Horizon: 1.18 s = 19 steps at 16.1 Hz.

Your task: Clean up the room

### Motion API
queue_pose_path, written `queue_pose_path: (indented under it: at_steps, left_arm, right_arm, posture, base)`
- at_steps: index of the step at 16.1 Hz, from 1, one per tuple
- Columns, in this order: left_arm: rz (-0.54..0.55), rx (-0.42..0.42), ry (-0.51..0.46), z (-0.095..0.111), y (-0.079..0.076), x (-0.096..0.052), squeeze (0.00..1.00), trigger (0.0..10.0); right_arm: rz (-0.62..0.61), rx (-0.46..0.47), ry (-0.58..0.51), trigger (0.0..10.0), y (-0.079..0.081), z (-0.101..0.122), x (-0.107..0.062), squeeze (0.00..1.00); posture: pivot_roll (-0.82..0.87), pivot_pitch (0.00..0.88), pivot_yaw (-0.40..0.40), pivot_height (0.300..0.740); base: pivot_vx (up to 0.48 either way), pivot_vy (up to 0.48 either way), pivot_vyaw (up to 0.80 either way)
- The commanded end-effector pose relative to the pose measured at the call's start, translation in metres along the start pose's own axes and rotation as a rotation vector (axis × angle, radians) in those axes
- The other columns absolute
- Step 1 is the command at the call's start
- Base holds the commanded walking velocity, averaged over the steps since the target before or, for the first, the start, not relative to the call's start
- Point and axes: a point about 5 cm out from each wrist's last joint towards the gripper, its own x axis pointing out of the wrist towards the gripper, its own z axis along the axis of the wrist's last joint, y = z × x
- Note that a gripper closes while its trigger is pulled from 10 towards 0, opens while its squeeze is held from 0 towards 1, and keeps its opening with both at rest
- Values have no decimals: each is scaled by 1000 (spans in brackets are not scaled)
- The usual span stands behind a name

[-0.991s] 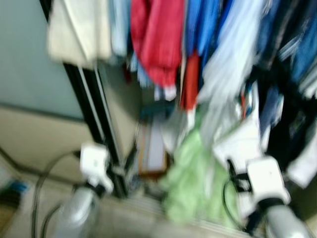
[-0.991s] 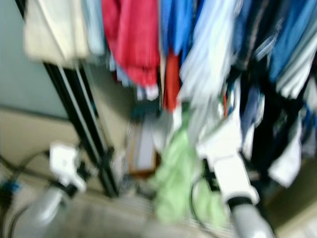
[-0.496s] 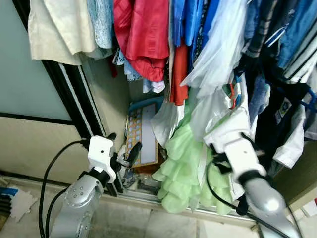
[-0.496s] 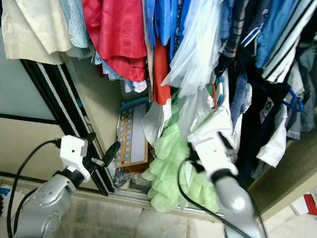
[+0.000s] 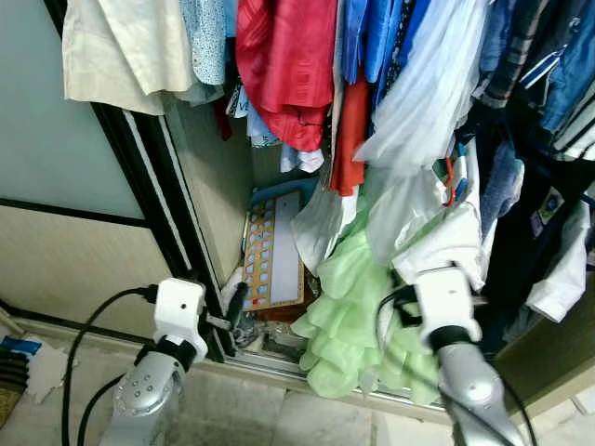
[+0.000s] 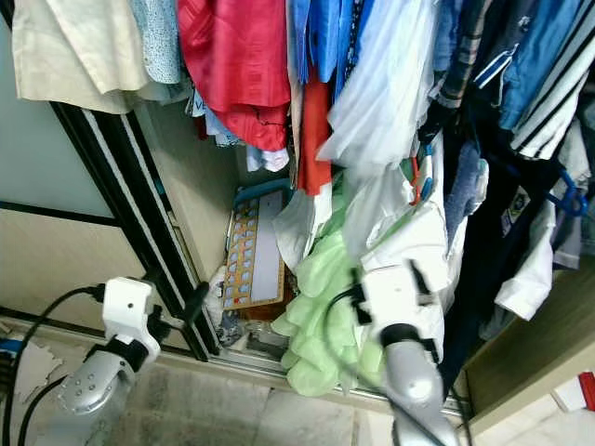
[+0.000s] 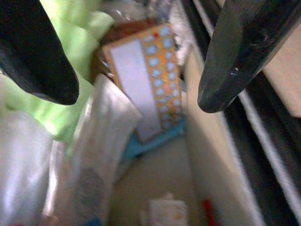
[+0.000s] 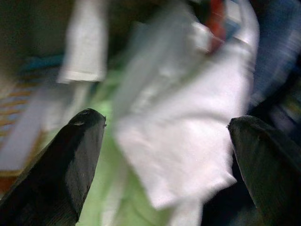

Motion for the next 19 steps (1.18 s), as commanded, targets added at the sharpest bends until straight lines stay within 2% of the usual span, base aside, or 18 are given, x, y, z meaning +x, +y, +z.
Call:
queue_pose_path:
  at_steps: [1,2,4,8,13,19]
  left_arm:
    - [49,13,-26,5,9,2,0,10000]
    - [89,-12,-28,6,13,5,0,10000]
    - [66,-9,-43,8,7,8,0,10000]
    - [63,7,-48,9,1,9,0,10000]
    - [71,20,-50,9,1,12,0,10000]
    - [89,51,-69,12,1,18,0,10000]
  right_arm:
    - [-67,32,-9,10000,-10,5,3,0]
    - [-85,20,-47,10000,-14,11,8,0]
    - [-65,-28,-85,10000,-17,18,15,0]
    - [-65,-35,-95,10000,-24,24,23,0]
    - [-25,-31,-112,10000,-11,26,23,0]
    - [-40,-33,-119,10000,-14,27,26,0]
  posture:
    - [-145,0,43,740]
    - [-145,0,40,740]
    - [-141,0,27,740]
    - [-136,0,9,740]
    - [-126,0,10,740]
    - [-128,0,17,740]
  base:
    - [0,0,0]
    - [0,0,0]
    - [0,0,800]
    - [0,0,800]
    - [0,0,800]
    - [0,0,800]
